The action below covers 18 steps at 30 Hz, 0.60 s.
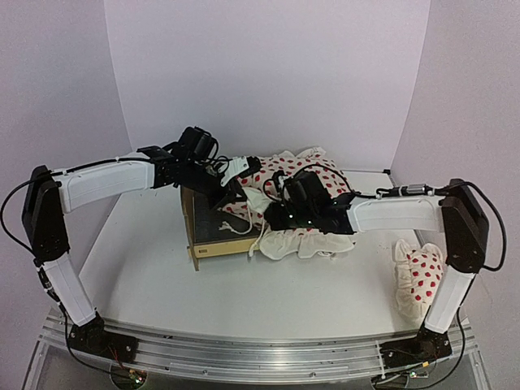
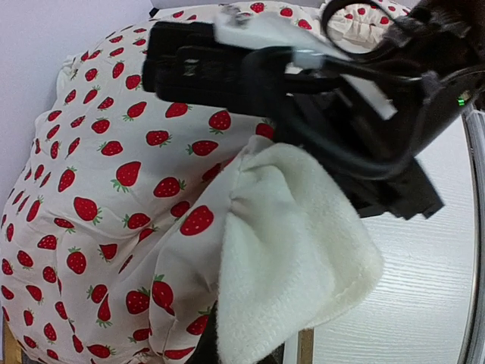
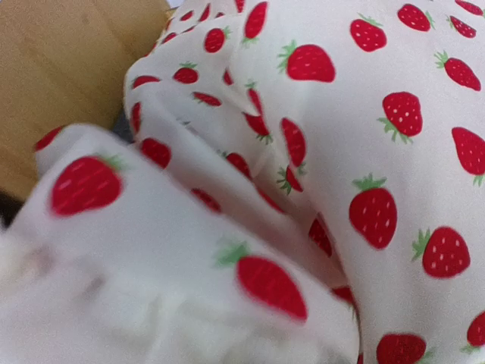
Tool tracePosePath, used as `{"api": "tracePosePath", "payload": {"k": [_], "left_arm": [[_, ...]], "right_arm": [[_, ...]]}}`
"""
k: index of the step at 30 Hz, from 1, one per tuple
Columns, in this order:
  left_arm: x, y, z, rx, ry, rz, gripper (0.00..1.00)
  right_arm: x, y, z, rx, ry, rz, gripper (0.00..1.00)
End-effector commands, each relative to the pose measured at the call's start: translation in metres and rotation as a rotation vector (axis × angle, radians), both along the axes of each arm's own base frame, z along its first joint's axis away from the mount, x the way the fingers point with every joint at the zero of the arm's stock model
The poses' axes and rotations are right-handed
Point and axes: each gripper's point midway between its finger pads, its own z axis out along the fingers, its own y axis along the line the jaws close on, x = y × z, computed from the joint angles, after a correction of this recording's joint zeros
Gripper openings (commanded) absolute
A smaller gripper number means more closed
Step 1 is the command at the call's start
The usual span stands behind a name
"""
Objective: Set up the pet bed
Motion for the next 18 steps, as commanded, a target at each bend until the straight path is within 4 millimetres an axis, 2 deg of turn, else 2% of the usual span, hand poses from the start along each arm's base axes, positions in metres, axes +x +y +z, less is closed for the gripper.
{"api": "tracePosePath", "payload": {"k": [1, 6, 10, 14, 18], "left_arm": [[0.01, -0.012, 0.027, -0.07, -0.04, 0.003, 0.0], [0.012, -0.013, 0.025, -0.065, -0.046, 0.007, 0.0], [0.013, -0.012, 0.024, -0.061, -0.051, 0.008, 0.0], [0.014, -0.012, 0.025, -0.062, -0.056, 0.009, 0.0], [0.014, -0.012, 0.026, -0.064, -0.06, 0.009, 0.0]], "right_arm": [[-0.038, 0.009, 0.039, 0.017, -0.073, 0.186, 0.18], [-0.056, 0.016, 0.039, 0.044, -0.045, 0.233, 0.22], [-0.065, 0.04, 0.044, 0.096, -0.061, 0.292, 0.21], [-0.048, 0.054, 0.028, 0.101, -0.028, 0.231, 0.18], [-0.025, 0.045, 0.011, 0.076, -0.022, 0.071, 0.19]]}}
